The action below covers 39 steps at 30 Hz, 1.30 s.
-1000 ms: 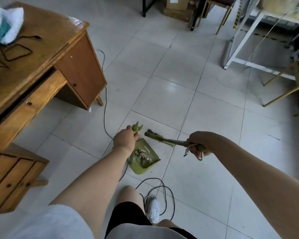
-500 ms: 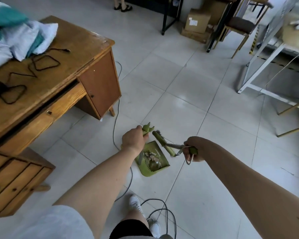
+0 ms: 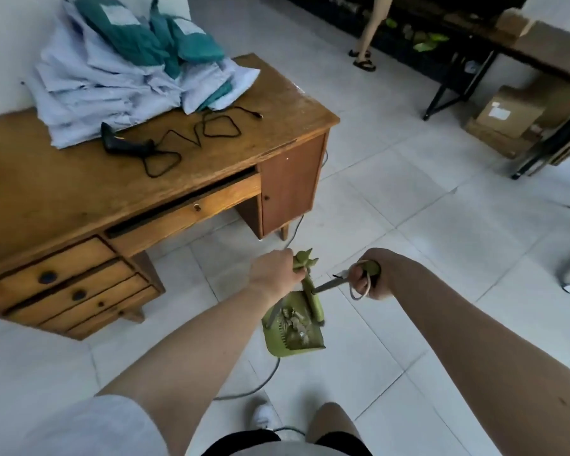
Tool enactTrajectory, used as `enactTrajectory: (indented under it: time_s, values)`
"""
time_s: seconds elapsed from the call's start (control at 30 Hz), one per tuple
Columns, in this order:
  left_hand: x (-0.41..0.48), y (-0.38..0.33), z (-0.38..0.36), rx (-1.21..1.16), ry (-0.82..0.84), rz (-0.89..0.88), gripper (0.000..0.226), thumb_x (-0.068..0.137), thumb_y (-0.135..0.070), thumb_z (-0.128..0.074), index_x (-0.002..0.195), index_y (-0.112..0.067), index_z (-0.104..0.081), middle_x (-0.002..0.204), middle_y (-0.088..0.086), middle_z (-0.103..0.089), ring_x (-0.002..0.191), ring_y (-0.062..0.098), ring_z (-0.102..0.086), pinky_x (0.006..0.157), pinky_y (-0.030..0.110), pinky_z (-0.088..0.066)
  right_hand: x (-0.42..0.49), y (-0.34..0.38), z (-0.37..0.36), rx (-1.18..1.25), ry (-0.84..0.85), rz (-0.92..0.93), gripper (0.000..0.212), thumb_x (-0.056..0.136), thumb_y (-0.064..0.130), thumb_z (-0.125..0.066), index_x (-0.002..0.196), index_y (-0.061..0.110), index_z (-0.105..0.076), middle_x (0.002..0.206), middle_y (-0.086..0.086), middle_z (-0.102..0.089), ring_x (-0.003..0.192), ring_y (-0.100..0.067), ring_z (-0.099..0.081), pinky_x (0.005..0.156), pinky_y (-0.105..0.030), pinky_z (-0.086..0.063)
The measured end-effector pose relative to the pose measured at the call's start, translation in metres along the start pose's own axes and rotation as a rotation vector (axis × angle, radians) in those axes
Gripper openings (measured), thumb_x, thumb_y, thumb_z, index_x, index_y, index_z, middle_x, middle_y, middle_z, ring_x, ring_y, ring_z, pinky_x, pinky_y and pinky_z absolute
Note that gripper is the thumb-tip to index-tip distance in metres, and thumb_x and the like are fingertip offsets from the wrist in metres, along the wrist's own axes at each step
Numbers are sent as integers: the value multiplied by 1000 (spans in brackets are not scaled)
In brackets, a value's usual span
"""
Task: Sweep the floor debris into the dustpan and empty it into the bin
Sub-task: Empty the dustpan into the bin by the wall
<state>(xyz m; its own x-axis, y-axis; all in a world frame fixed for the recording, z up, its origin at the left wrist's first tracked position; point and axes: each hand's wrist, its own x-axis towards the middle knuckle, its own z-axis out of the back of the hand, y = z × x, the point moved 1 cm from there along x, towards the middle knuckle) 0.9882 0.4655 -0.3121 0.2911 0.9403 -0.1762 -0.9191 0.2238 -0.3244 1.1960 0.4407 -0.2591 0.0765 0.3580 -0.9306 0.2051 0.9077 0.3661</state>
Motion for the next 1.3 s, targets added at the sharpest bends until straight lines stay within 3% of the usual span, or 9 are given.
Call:
enactTrajectory:
  time_s: [0.27,0.43,0.63,0.8,0.93,1.07,1.3]
  values:
    - [-24,42,33,-32,-80,354,31,87,-49,-55,92,-19,-60,85,-1,-65,79,20,-64,69,35,-56,10,56,-90,-334,258,-8,31,90,10,-28,63,9,-43,46,-4,-42,27,-14,-38,28,-12,-30]
    - [-61,62,57,71,-108,595,36,87,-56,-53,89,-20,-59,80,-2,-60,77,21,-63,60,30,-50,-4,58,-139,-564,424,-41,31,90,13,-43,60,14,-38,42,-2,-42,26,-11,-37,28,-13,-30]
    - [-137,88,75,105,-185,868,38,87,-54,-56,96,-17,-60,88,2,-66,79,23,-63,62,31,-48,-30,29,-196,-820,578,-43,62,94,11,-36,37,-3,-58,42,-2,-43,27,-10,-36,32,-11,-29]
    - [-214,101,73,136,-224,1033,40,91,-53,-49,105,-16,-55,90,3,-62,87,26,-63,64,32,-44,-48,-12,-250,-931,617,-24,30,92,13,-38,67,1,-52,49,-2,-43,27,-11,-35,29,-15,-30]
    - [-274,120,68,194,-238,1143,43,92,-55,-47,102,-14,-52,75,-2,-52,71,21,-54,56,31,-39,-63,-54,-296,-1016,688,-73,39,93,16,-38,62,-1,-55,54,-2,-44,28,-11,-36,30,-13,-30]
    - [-338,140,68,245,-250,1247,54,84,-72,-43,86,-18,-49,65,-4,-48,65,18,-55,52,29,-39,-94,-102,-343,-1103,733,-104,26,93,18,-38,73,5,-49,64,-1,-45,28,-11,-40,30,-14,-31]
    - [-456,148,71,190,-347,1505,44,86,-63,-47,89,-21,-58,79,-4,-60,73,18,-61,62,31,-49,-144,-186,-393,-1219,843,-182,26,91,21,-41,69,8,-48,53,-3,-49,26,-12,-40,30,-13,-34]
